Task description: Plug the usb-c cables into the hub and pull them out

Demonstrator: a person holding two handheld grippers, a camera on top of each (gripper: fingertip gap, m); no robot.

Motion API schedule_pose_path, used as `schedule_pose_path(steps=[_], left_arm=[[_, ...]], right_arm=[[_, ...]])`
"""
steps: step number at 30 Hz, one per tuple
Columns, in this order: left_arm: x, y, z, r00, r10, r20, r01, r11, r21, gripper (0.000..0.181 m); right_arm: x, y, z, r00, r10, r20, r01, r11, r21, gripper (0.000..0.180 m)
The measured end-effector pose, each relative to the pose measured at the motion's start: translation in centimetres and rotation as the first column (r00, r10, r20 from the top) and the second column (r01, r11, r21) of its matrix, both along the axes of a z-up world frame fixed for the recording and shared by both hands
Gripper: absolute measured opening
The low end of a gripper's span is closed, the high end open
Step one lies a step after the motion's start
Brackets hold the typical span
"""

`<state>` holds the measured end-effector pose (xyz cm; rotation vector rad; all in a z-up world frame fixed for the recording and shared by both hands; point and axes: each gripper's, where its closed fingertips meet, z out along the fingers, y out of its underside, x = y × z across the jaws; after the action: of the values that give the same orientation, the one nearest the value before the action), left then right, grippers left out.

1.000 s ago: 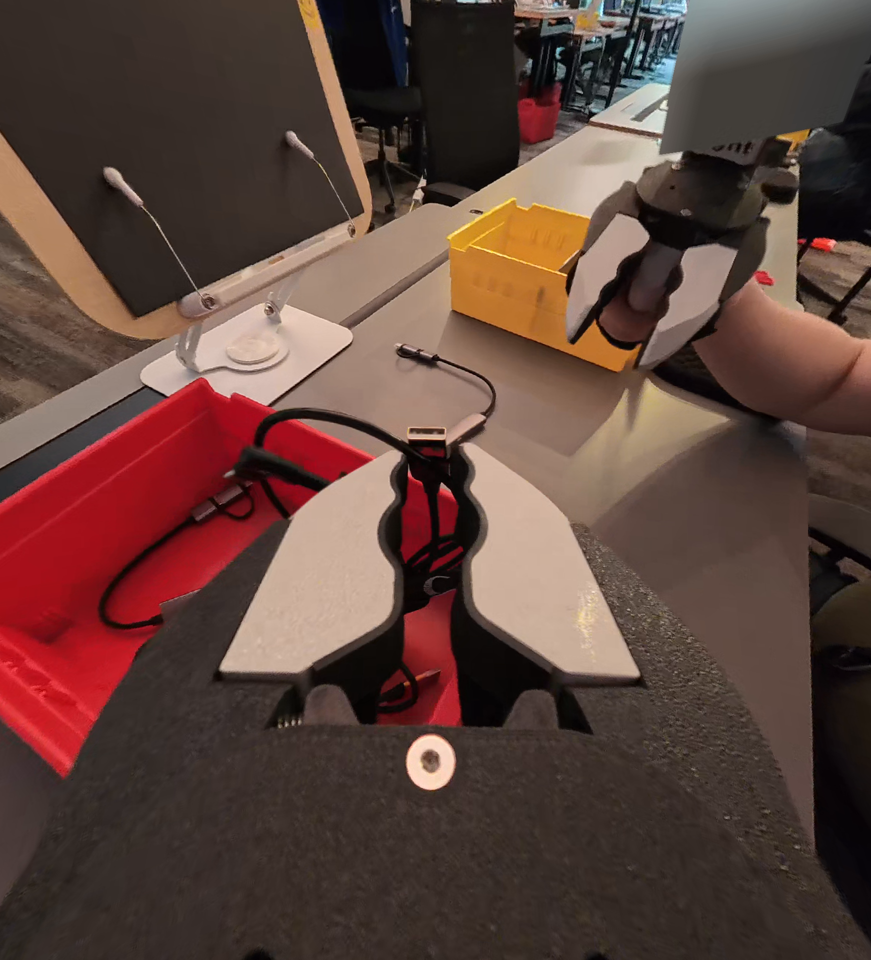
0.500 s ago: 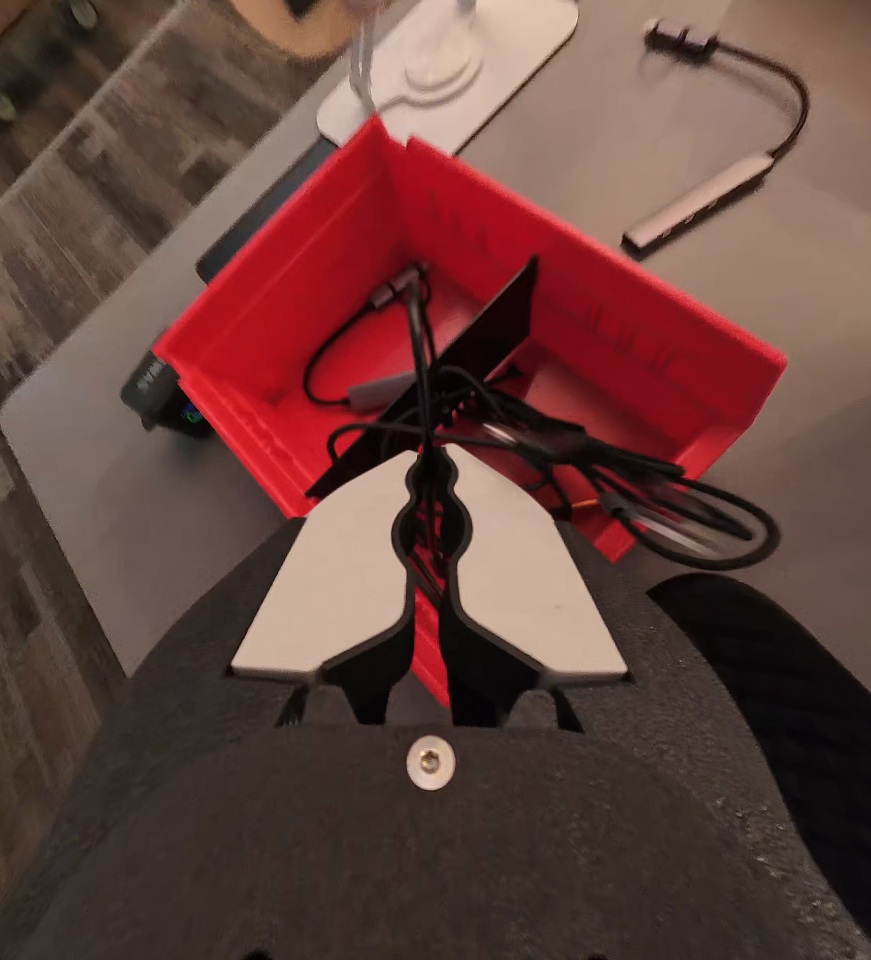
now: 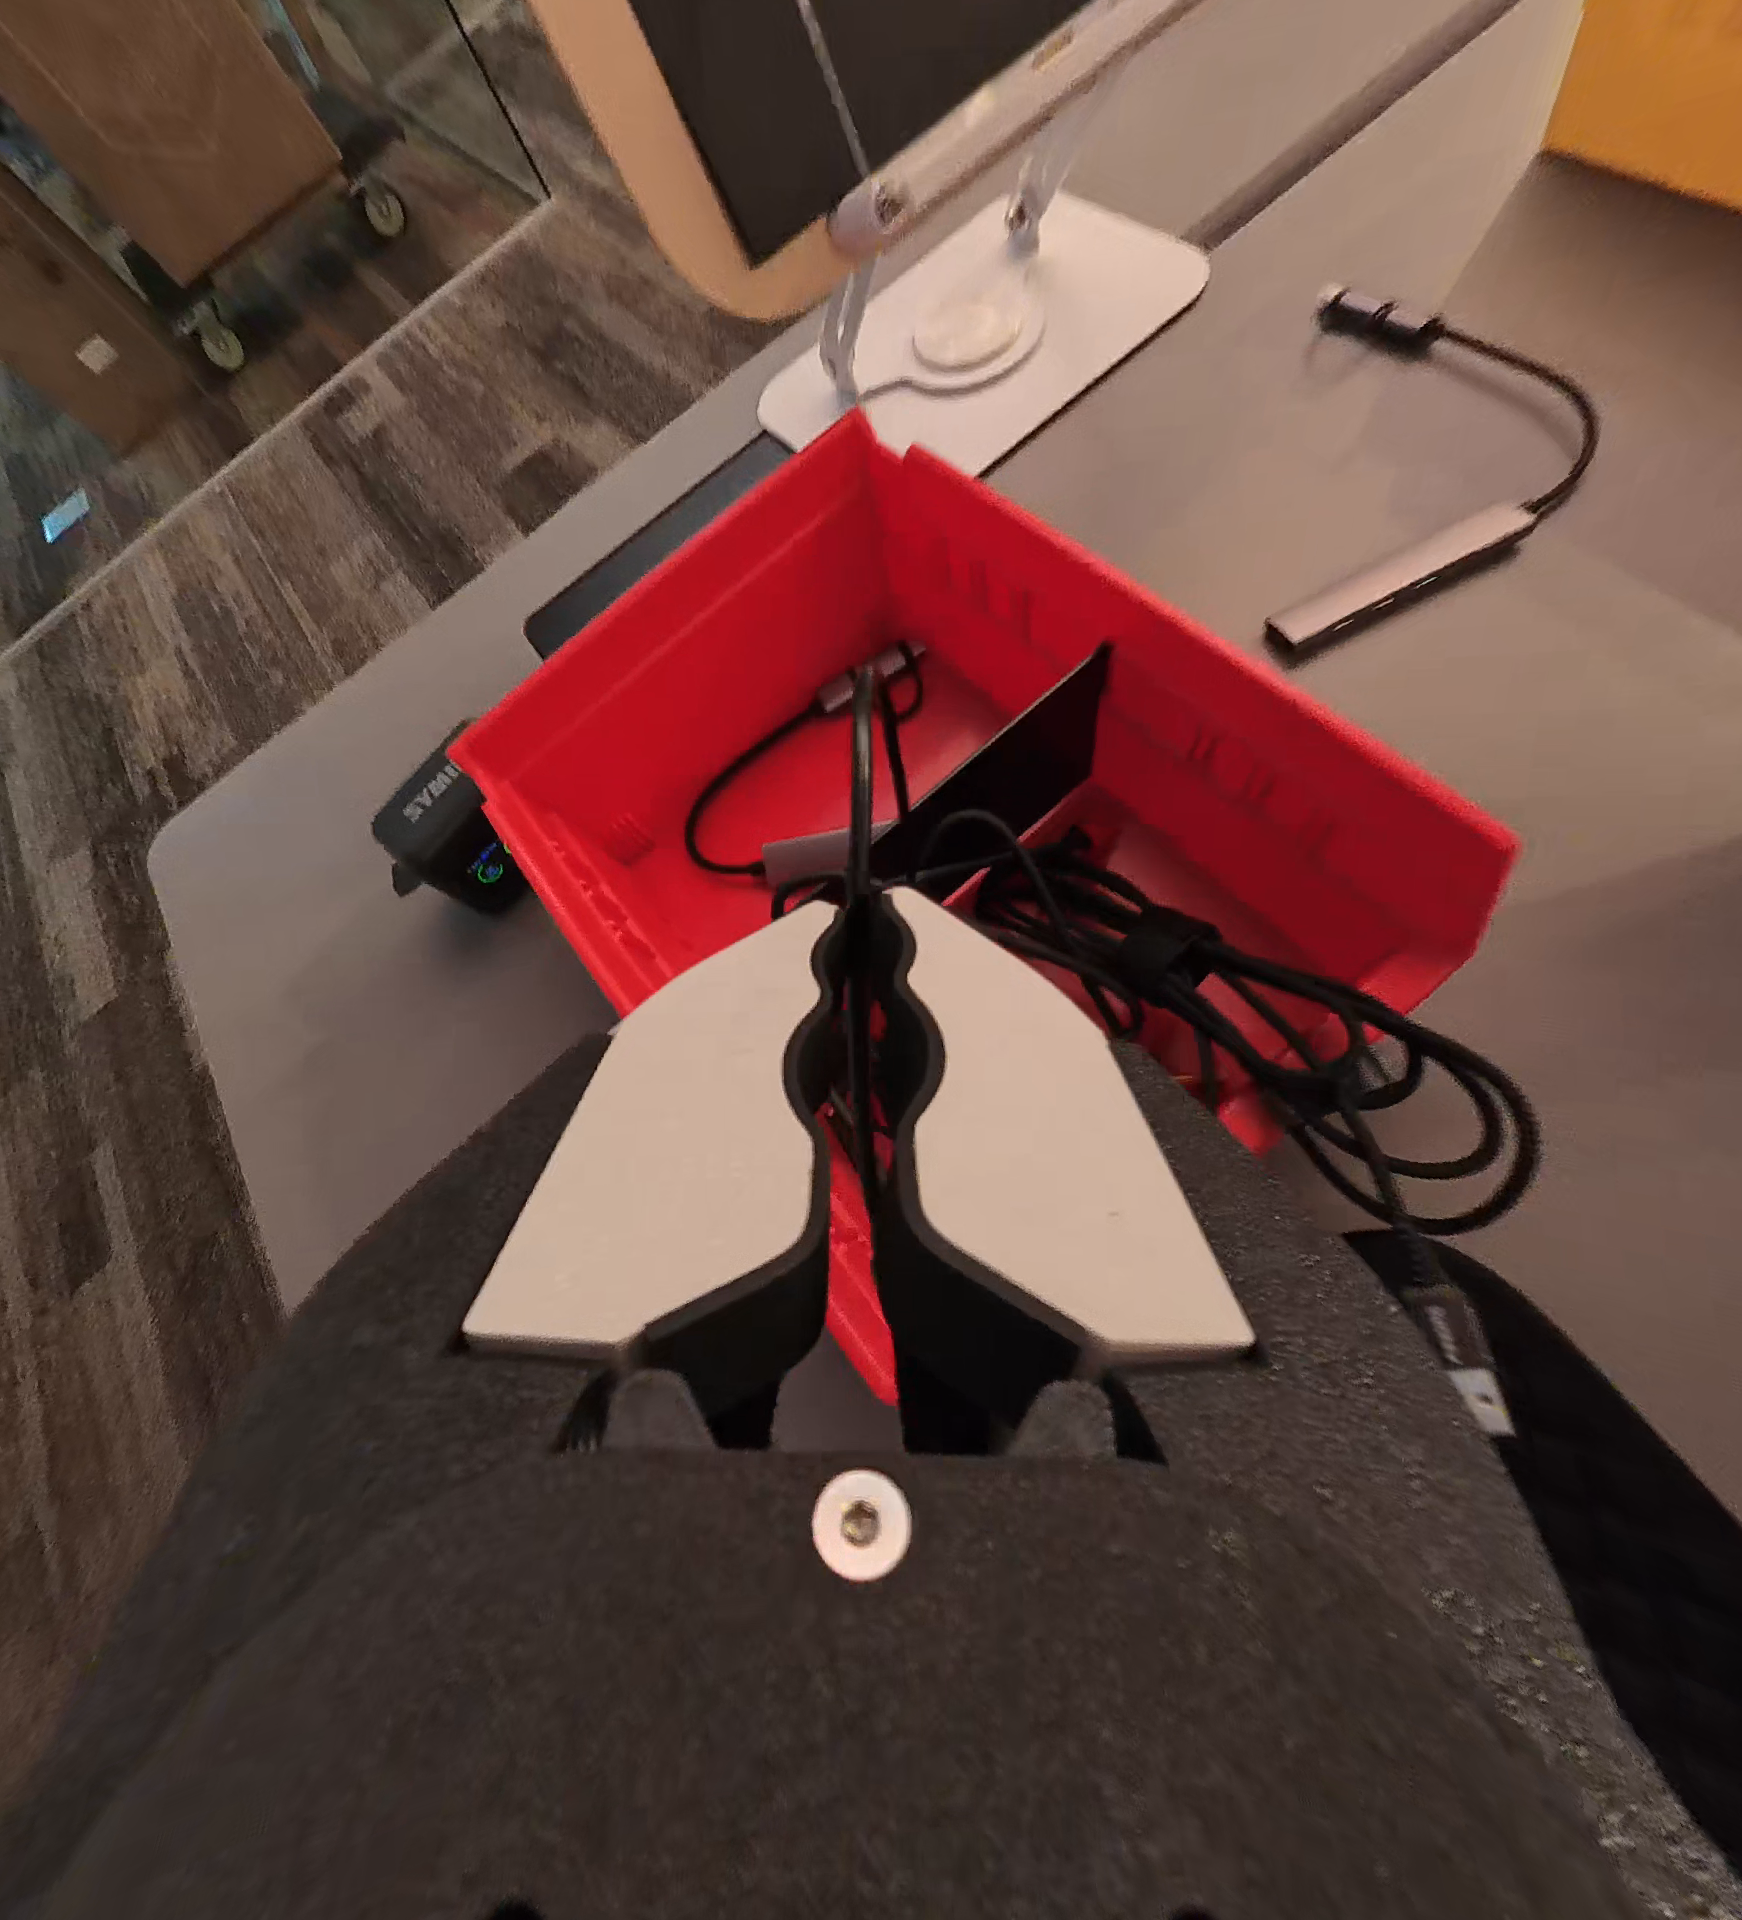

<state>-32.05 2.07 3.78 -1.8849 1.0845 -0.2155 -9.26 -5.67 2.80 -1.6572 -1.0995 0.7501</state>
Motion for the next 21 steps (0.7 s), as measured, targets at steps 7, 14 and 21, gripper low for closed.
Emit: schedule_pose_path(steps=[7,14,21], left_arm=[[2.2,-4.4,2.5,0.997,-0.064,-0.035,0.066,0.995,0.072,0.003],[2.8,-3.4,6.7,0.992,0.042,-0.121,-0.025,0.99,0.139,0.002],[3.5,-1.0,10.5,0.997,0.064,-0.041,-0.058,0.991,0.124,0.003]], right_arm=[[0.3,0.1,-0.1,0.999,-0.001,0.045,-0.001,0.999,0.048,0.032],[0.8,0.3,0.1,0.999,-0.021,0.048,0.018,0.998,0.058,0.032],[1.4,0.5,-0.1,0.997,-0.039,0.071,0.034,0.997,0.068,0.032]])
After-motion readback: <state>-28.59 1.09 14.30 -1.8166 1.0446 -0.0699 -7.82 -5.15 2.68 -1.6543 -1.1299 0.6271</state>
